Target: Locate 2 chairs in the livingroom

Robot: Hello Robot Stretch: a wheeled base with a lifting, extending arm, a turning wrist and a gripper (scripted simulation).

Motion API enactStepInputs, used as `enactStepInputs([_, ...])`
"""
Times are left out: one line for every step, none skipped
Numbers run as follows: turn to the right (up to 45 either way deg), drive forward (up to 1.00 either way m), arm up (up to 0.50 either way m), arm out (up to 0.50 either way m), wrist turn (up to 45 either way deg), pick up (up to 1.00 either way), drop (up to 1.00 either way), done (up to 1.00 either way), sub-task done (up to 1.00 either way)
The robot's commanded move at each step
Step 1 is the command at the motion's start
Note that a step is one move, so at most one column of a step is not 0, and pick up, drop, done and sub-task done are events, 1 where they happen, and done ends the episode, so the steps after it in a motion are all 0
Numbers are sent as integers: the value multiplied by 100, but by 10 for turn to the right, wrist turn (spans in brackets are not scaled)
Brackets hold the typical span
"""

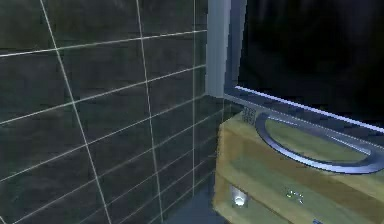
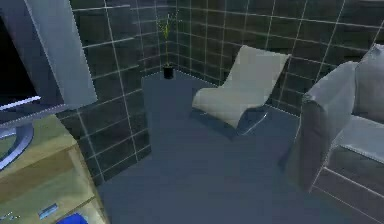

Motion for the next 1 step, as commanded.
enactStepInputs([450, 0, 0, 0, 0, 0, 0, 0, 0])
